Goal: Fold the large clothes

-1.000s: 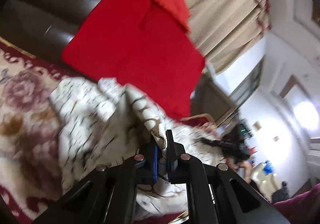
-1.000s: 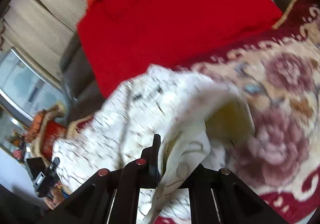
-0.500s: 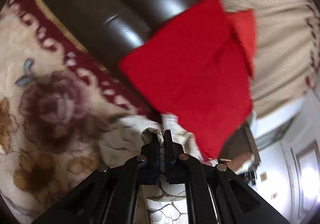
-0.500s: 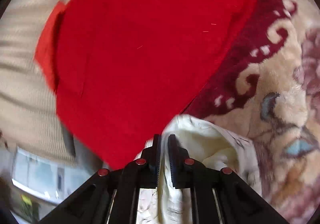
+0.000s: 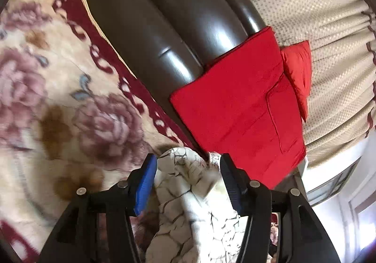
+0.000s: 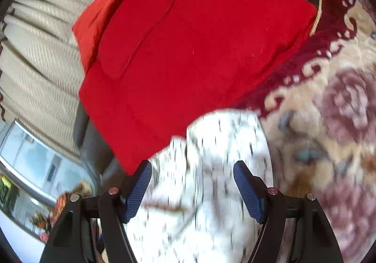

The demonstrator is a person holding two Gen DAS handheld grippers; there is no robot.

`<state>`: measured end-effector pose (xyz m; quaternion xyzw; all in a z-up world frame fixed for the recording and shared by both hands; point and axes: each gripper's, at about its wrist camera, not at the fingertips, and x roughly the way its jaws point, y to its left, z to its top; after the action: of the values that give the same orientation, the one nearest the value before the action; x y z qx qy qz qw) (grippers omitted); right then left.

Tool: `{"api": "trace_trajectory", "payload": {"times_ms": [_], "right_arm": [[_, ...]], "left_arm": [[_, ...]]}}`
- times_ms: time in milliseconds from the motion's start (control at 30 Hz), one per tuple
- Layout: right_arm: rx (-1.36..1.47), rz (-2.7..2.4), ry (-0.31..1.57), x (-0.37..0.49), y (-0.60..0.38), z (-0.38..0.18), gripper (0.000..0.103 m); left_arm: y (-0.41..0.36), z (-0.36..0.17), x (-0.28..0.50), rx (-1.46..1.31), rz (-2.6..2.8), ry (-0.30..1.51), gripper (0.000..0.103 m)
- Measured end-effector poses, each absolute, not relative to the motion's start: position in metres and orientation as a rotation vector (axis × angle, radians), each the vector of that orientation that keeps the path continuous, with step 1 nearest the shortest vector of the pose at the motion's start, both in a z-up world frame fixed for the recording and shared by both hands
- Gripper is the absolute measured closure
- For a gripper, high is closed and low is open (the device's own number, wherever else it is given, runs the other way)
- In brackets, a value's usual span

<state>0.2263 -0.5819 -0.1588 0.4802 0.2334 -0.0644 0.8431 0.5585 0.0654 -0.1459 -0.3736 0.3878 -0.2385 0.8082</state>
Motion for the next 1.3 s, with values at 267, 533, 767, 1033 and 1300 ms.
{"api": "trace_trajectory", "payload": {"times_ms": [267, 533, 767, 1033, 1300], "right_arm": [[1.142, -0.122, 0.514, 0.22, -0.518, -0.19, 0.042], [1.186, -0.076, 0.454, 0.223, -0.514, -0.211, 0.043], [1.165, -0.086, 0.444, 0.231, -0.521, -0.212, 0.044], [1.147, -0.115, 0.459, 0.238, -0.52, -0.213, 0.044], [1.121, -0.052, 0.395, 0.242, -0.516, -0.196, 0.043]], "left_arm": [[-0.005, -0.11, 0.525, -0.289, -0.546, 0.866, 0.039], [-0.037, -0.143, 0.543, -0.134, -0.512, 1.044, 0.036], [-0.06, -0.136, 0.536, 0.001, -0.439, 0.945, 0.061], [-0.089, -0.132, 0.523, 0.225, -0.374, 0.888, 0.095], [-0.08, -0.12, 0.519, 0.334, -0.243, 0.819, 0.098]]}}
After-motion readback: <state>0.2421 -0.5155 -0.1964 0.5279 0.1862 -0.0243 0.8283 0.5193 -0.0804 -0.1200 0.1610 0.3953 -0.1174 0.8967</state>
